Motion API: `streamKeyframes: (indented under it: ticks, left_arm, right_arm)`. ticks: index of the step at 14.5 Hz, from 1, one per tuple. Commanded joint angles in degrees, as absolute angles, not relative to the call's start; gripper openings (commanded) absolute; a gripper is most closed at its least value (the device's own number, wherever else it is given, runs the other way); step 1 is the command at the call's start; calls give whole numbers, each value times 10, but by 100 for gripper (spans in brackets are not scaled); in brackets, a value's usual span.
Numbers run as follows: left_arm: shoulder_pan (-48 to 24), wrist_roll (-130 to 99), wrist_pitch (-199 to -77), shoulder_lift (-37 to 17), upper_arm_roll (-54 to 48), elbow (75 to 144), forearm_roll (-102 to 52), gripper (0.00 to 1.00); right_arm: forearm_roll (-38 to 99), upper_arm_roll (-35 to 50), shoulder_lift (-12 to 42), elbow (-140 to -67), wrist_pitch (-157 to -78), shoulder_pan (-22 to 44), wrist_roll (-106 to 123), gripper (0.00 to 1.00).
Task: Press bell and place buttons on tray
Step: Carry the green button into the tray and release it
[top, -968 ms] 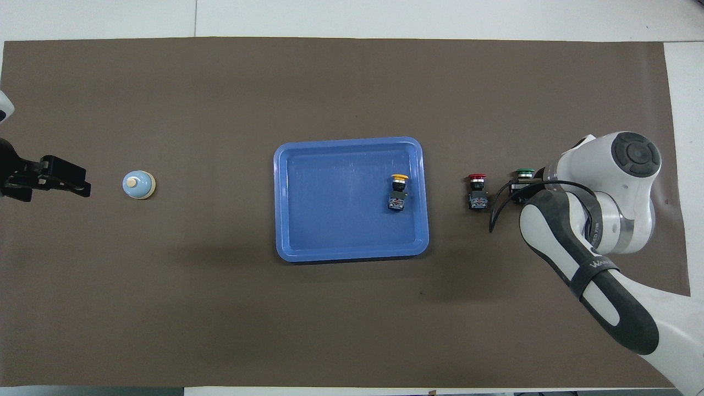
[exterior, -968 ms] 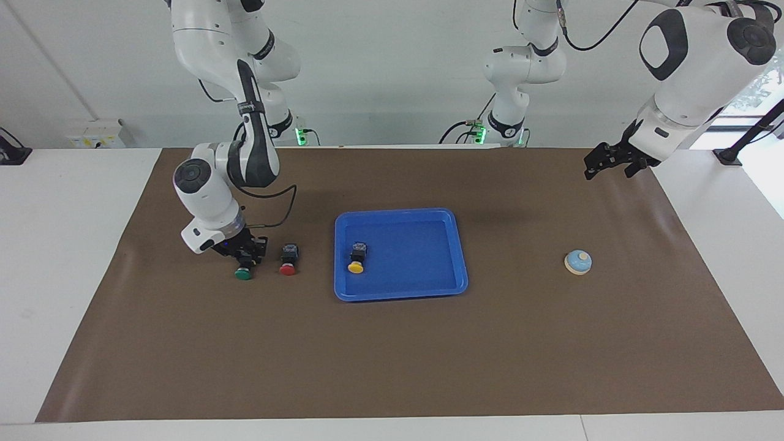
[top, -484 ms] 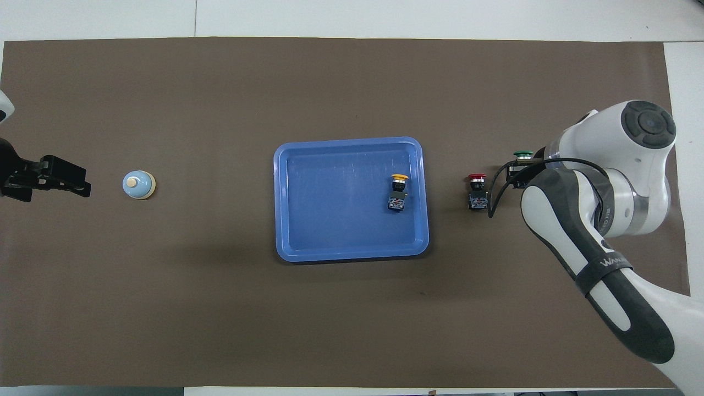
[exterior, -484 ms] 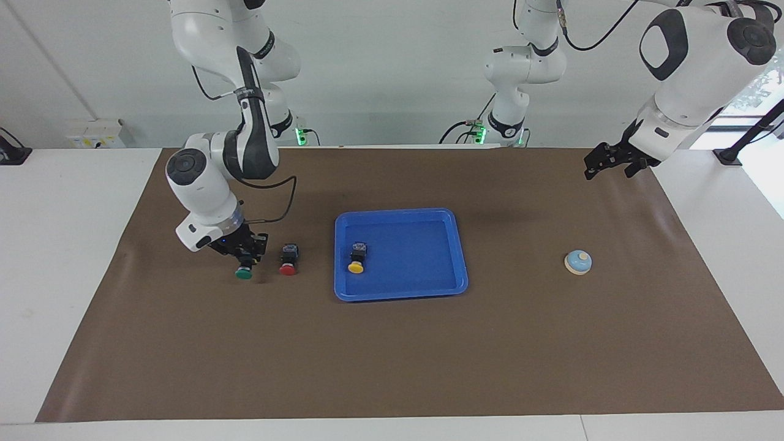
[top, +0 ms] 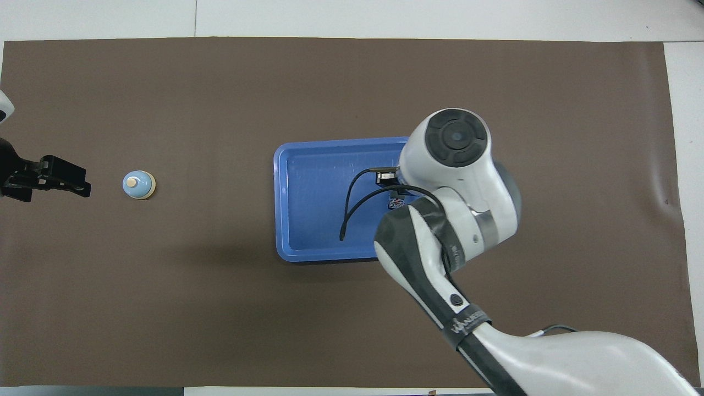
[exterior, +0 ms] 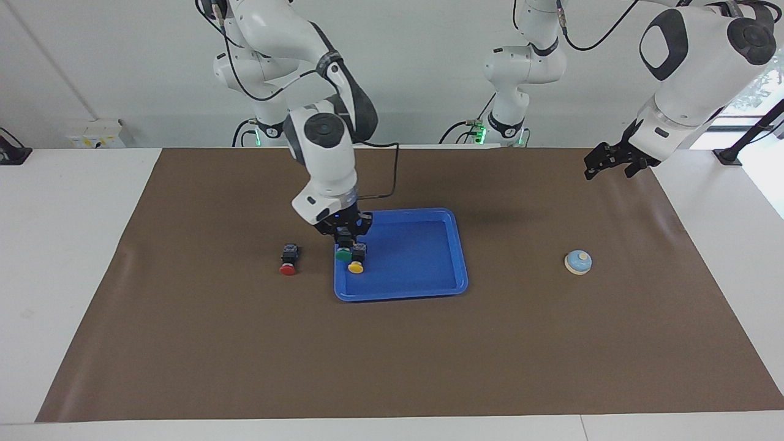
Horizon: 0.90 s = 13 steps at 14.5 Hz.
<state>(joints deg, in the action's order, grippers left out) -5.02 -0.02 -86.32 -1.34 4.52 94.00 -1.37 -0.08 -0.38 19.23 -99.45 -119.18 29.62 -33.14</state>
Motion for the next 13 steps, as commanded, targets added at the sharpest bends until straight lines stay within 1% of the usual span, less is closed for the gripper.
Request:
streamKeyframes:
  ticks: [1,3,5,8,10,13]
  left_arm:
    - [-52,-1,-854,-9,47,935,-7,100]
    - [-52,-1,-854,-9,47,935,-7,100]
    - [-52,-1,-854,-9,47,935,-7,100]
    - [-52,-1,-854,-9,47,935,-7,100]
    - [-51,-1,-854,-9,47,935,-7,100]
    - [-52,-1,-854,-9,47,935,-7,100]
  right_arm:
    - [-14,-5,260,-930,-1186,310,-359,0]
    - [-9,-5,278,-930,-1207,330,-365,0]
    - [-10,-5,281,-940,-1229,326,-364,0]
    - [-4,-4,282,-946,-1230,332,-364,0]
    - [0,-4,278,-963,-1233,332,-363,0]
    - [34,-4,277,-968,-1245,335,-362,0]
